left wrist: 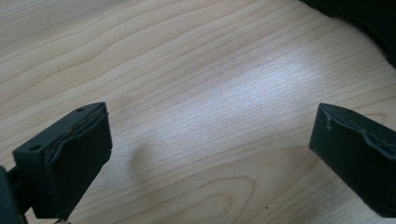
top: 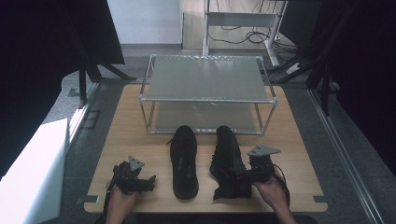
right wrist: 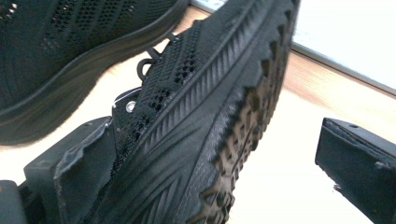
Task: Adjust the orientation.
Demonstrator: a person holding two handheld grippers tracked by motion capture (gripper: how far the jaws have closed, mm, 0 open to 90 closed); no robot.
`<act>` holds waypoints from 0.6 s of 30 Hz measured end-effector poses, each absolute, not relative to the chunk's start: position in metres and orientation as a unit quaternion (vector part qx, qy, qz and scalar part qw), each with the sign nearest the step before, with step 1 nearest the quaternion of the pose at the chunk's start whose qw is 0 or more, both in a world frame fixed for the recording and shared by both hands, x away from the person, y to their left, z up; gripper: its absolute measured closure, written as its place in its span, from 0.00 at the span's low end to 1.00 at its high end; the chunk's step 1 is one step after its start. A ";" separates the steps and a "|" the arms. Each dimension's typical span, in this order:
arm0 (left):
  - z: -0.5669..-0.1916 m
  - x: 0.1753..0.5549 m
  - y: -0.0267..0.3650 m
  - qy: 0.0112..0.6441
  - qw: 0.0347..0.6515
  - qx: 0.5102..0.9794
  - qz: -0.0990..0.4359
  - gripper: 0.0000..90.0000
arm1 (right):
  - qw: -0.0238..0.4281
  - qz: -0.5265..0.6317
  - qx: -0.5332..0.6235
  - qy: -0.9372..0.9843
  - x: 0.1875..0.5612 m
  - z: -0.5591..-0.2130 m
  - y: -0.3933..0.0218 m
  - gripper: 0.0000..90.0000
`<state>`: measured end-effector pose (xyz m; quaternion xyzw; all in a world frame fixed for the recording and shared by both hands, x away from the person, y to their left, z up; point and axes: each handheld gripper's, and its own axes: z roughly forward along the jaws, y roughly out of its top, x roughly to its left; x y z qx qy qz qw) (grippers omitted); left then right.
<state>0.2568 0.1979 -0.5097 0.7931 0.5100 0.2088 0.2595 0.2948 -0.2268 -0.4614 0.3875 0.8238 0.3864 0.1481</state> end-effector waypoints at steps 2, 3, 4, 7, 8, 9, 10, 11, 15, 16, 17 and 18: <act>-0.510 0.257 0.198 0.509 0.259 0.794 0.209 0.00 | 0.147 0.388 0.393 0.821 0.294 -0.461 -0.231 0.00; -0.510 0.257 0.198 0.509 0.259 0.794 0.209 0.00 | 0.149 0.387 0.393 0.820 0.294 -0.462 -0.233 0.00; -0.510 0.257 0.198 0.509 0.259 0.794 0.209 0.00 | 0.149 0.387 0.393 0.820 0.294 -0.462 -0.233 0.00; -0.510 0.257 0.198 0.510 0.258 0.794 0.209 0.00 | 0.159 0.383 0.398 0.819 0.293 -0.460 -0.238 0.00; -0.510 0.257 0.198 0.509 0.258 0.794 0.209 0.00 | 0.159 0.383 0.398 0.819 0.293 -0.460 -0.238 0.00; -0.510 0.257 0.197 0.509 0.258 0.794 0.209 0.00 | 0.159 0.382 0.398 0.819 0.293 -0.460 -0.240 0.00; -0.510 0.257 0.197 0.509 0.258 0.794 0.209 0.00 | 0.158 0.382 0.401 0.817 0.293 -0.460 -0.242 0.00; -0.510 0.257 0.197 0.509 0.258 0.794 0.209 0.00 | 0.158 0.382 0.402 0.817 0.293 -0.460 -0.244 0.00; -0.510 0.257 0.197 0.509 0.257 0.795 0.209 0.00 | 0.165 0.379 0.413 0.812 0.292 -0.460 -0.256 0.00; -0.510 0.257 0.197 0.509 0.257 0.795 0.209 0.00 | 0.166 0.380 0.415 0.809 0.292 -0.459 -0.258 0.00; -0.510 0.257 0.197 0.509 0.257 0.795 0.208 0.00 | 0.166 0.380 0.415 0.809 0.292 -0.459 -0.258 0.00; -0.511 0.257 0.197 0.509 0.257 0.795 0.207 0.00 | 0.168 0.383 0.417 0.807 0.292 -0.459 -0.261 0.00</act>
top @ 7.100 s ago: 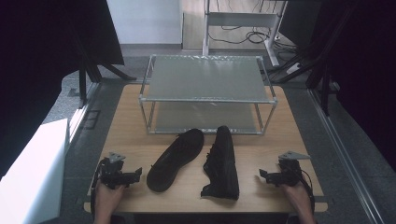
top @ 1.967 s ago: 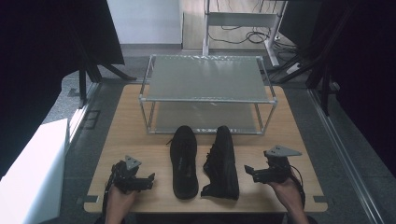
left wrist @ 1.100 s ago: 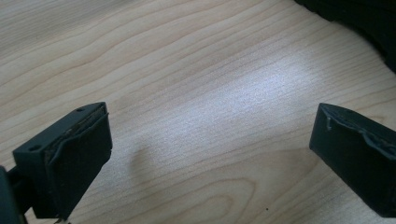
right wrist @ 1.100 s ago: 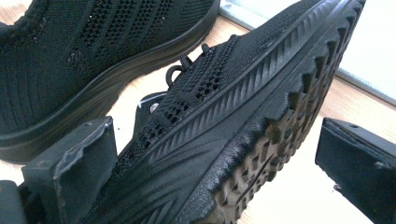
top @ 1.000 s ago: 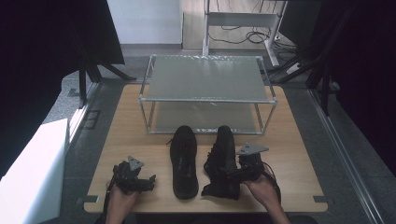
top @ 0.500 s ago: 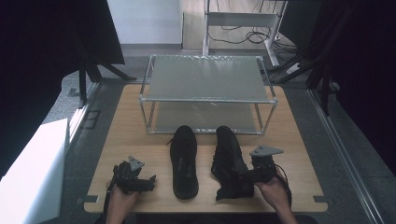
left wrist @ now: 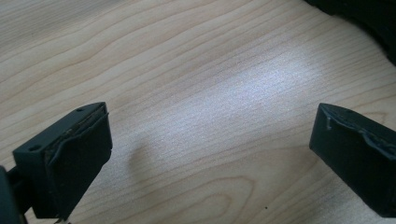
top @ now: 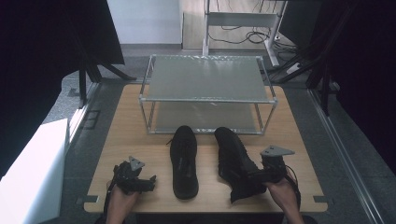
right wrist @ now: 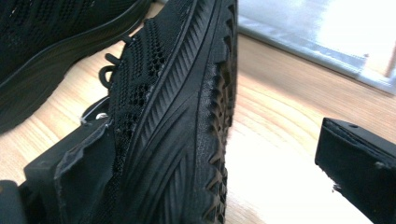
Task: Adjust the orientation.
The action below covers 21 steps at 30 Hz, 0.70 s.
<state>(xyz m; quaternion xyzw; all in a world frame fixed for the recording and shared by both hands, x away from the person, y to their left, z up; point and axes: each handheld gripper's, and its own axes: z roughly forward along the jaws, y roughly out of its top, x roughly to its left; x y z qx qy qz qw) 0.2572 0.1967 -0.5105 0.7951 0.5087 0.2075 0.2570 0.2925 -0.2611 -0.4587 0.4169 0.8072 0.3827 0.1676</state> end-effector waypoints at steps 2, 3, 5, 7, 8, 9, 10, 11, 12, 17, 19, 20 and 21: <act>-0.511 0.257 0.196 0.508 0.256 0.796 0.207 0.00 | 0.173 0.389 0.424 0.799 0.293 -0.455 -0.269 0.00; -0.511 0.257 0.196 0.508 0.256 0.796 0.207 0.00 | 0.176 0.390 0.425 0.798 0.294 -0.455 -0.271 0.00; -0.511 0.257 0.196 0.508 0.256 0.796 0.207 0.00 | 0.179 0.392 0.428 0.795 0.294 -0.453 -0.275 0.00; -0.511 0.257 0.196 0.508 0.256 0.796 0.207 0.00 | 0.181 0.393 0.430 0.792 0.295 -0.452 -0.276 0.00; -0.511 0.257 0.196 0.508 0.256 0.796 0.207 0.00 | 0.183 0.395 0.434 0.788 0.296 -0.451 -0.281 0.00; -0.511 0.257 0.196 0.507 0.255 0.797 0.207 0.00 | 0.183 0.395 0.434 0.788 0.296 -0.451 -0.281 0.00; -0.511 0.257 0.196 0.508 0.255 0.796 0.207 0.00 | 0.185 0.397 0.438 0.785 0.297 -0.450 -0.285 0.00; -0.511 0.257 0.196 0.508 0.254 0.797 0.207 0.00 | 0.185 0.397 0.438 0.785 0.297 -0.450 -0.285 0.00; -0.511 0.257 0.196 0.508 0.254 0.797 0.207 0.00 | 0.188 0.398 0.440 0.783 0.297 -0.449 -0.288 0.00; -0.511 0.258 0.195 0.507 0.254 0.798 0.206 0.00 | 0.198 0.397 0.451 0.774 0.300 -0.446 -0.300 0.02; -0.512 0.258 0.195 0.507 0.253 0.798 0.206 0.00 | 0.200 0.399 0.457 0.770 0.301 -0.446 -0.305 0.04; -0.512 0.258 0.195 0.507 0.253 0.798 0.206 0.00 | 0.203 0.400 0.461 0.766 0.301 -0.446 -0.309 0.05; -0.512 0.258 0.195 0.507 0.253 0.798 0.205 0.00 | 0.207 0.400 0.464 0.763 0.302 -0.446 -0.313 0.06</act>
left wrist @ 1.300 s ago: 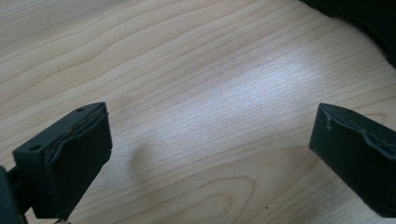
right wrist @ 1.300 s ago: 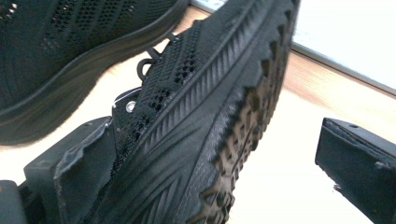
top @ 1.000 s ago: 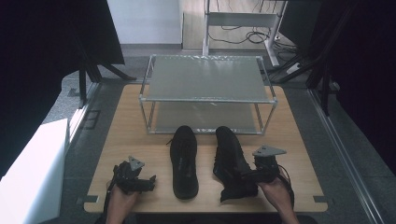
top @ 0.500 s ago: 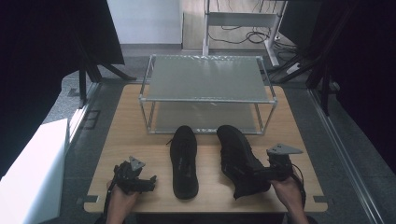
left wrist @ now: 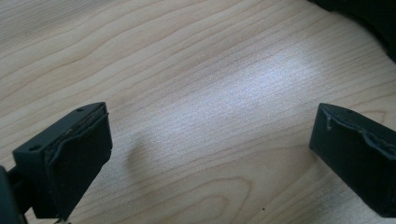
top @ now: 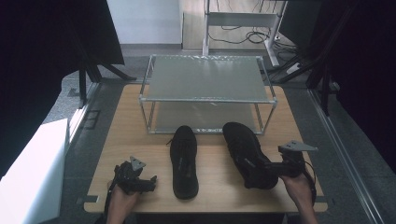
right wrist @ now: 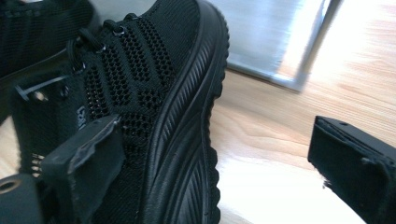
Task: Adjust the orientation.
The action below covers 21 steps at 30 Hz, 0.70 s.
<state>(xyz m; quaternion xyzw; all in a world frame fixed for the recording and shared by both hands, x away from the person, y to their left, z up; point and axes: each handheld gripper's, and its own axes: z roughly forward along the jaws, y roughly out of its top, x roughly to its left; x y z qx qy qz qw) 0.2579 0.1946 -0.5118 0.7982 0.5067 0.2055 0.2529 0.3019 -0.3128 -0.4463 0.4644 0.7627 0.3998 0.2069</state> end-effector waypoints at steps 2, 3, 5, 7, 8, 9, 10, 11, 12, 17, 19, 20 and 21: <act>-0.512 0.258 0.194 0.507 0.253 0.798 0.205 0.00 | 0.216 0.397 0.473 0.757 0.303 -0.447 -0.321 0.09; -0.512 0.258 0.194 0.507 0.253 0.798 0.205 0.00 | 0.222 0.393 0.477 0.754 0.303 -0.448 -0.325 0.09; -0.512 0.258 0.194 0.507 0.253 0.798 0.203 0.00 | 0.223 0.378 0.490 0.754 0.306 -0.452 -0.335 0.17; -0.512 0.258 0.194 0.507 0.253 0.798 0.202 0.00 | 0.223 0.371 0.506 0.747 0.309 -0.456 -0.347 0.11; -0.512 0.259 0.194 0.508 0.253 0.798 0.201 0.00 | 0.214 0.375 0.516 0.740 0.310 -0.458 -0.354 0.11; -0.512 0.259 0.194 0.508 0.253 0.799 0.200 0.00 | 0.212 0.373 0.521 0.738 0.310 -0.460 -0.359 0.11; -0.512 0.259 0.193 0.509 0.253 0.798 0.199 0.00 | 0.212 0.373 0.521 0.738 0.310 -0.460 -0.359 0.11; -0.513 0.259 0.193 0.510 0.253 0.798 0.197 0.00 | 0.215 0.368 0.523 0.738 0.310 -0.461 -0.363 0.11; -0.513 0.259 0.193 0.511 0.253 0.798 0.195 0.00 | 0.212 0.370 0.526 0.736 0.309 -0.462 -0.367 0.10; -0.511 0.259 0.191 0.514 0.262 0.794 0.189 0.00 | 0.205 0.383 0.528 0.729 0.306 -0.461 -0.374 0.10; -0.510 0.259 0.190 0.514 0.266 0.793 0.189 0.00 | 0.203 0.391 0.519 0.733 0.305 -0.456 -0.371 0.10; -0.510 0.259 0.189 0.514 0.267 0.793 0.188 0.00 | 0.203 0.391 0.519 0.733 0.305 -0.456 -0.371 0.10; -0.509 0.259 0.189 0.514 0.268 0.793 0.189 0.00 | 0.202 0.393 0.516 0.734 0.306 -0.454 -0.370 0.10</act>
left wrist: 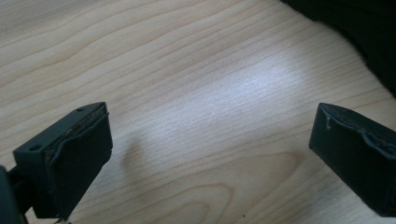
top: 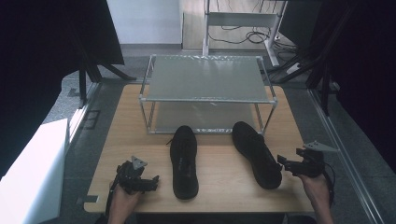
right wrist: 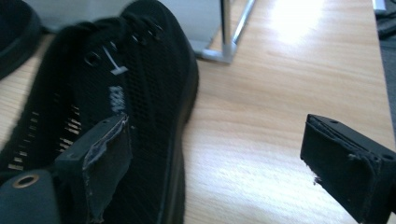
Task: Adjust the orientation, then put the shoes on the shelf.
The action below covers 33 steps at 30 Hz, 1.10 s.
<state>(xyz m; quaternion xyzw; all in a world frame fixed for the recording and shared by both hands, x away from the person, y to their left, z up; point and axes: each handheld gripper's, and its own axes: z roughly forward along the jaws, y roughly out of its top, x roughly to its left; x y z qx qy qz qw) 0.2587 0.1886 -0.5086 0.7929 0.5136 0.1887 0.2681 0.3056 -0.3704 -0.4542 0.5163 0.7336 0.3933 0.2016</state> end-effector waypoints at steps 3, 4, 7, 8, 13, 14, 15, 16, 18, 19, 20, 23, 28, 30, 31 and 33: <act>-0.505 0.259 0.187 0.514 0.280 0.789 0.188 0.00 | 0.195 0.403 0.506 0.737 0.309 -0.448 -0.366 0.10; -0.505 0.259 0.186 0.514 0.283 0.787 0.188 0.00 | 0.195 0.403 0.506 0.737 0.309 -0.448 -0.366 0.10; -0.500 0.259 0.185 0.519 0.293 0.781 0.186 0.00 | 0.189 0.407 0.499 0.741 0.312 -0.447 -0.362 0.10; -0.499 0.259 0.185 0.520 0.299 0.778 0.186 0.00 | 0.187 0.409 0.496 0.743 0.314 -0.447 -0.360 0.10; -0.485 0.261 0.177 0.523 0.323 0.766 0.189 0.00 | 0.163 0.411 0.473 0.762 0.324 -0.450 -0.350 0.10; -0.482 0.262 0.176 0.522 0.327 0.764 0.191 0.00 | 0.162 0.410 0.472 0.763 0.325 -0.451 -0.349 0.10; -0.478 0.263 0.172 0.521 0.335 0.762 0.190 0.00 | 0.162 0.410 0.472 0.763 0.325 -0.451 -0.349 0.10; -0.475 0.265 0.169 0.519 0.341 0.761 0.189 0.00 | 0.157 0.411 0.470 0.765 0.328 -0.453 -0.347 0.10; -0.470 0.268 0.163 0.517 0.347 0.759 0.188 0.00 | 0.147 0.417 0.469 0.765 0.331 -0.455 -0.347 0.10; -0.468 0.270 0.159 0.516 0.348 0.760 0.186 0.00 | 0.144 0.418 0.469 0.765 0.332 -0.456 -0.346 0.10; -0.467 0.272 0.155 0.515 0.351 0.760 0.183 0.00 | 0.142 0.418 0.469 0.765 0.333 -0.456 -0.345 0.11; -0.466 0.278 0.144 0.512 0.353 0.762 0.179 0.00 | 0.137 0.415 0.465 0.770 0.337 -0.459 -0.339 0.12; -0.467 0.288 0.130 0.513 0.368 0.759 0.159 0.00 | 0.125 0.416 0.461 0.773 0.344 -0.463 -0.332 0.12; -0.466 0.294 0.126 0.518 0.381 0.752 0.147 0.00 | 0.116 0.412 0.465 0.775 0.349 -0.468 -0.328 0.15; -0.466 0.294 0.126 0.518 0.381 0.752 0.147 0.00 | 0.112 0.411 0.466 0.775 0.350 -0.470 -0.327 0.16; -0.467 0.298 0.123 0.518 0.386 0.750 0.141 0.00 | 0.113 0.407 0.467 0.777 0.351 -0.473 -0.326 0.17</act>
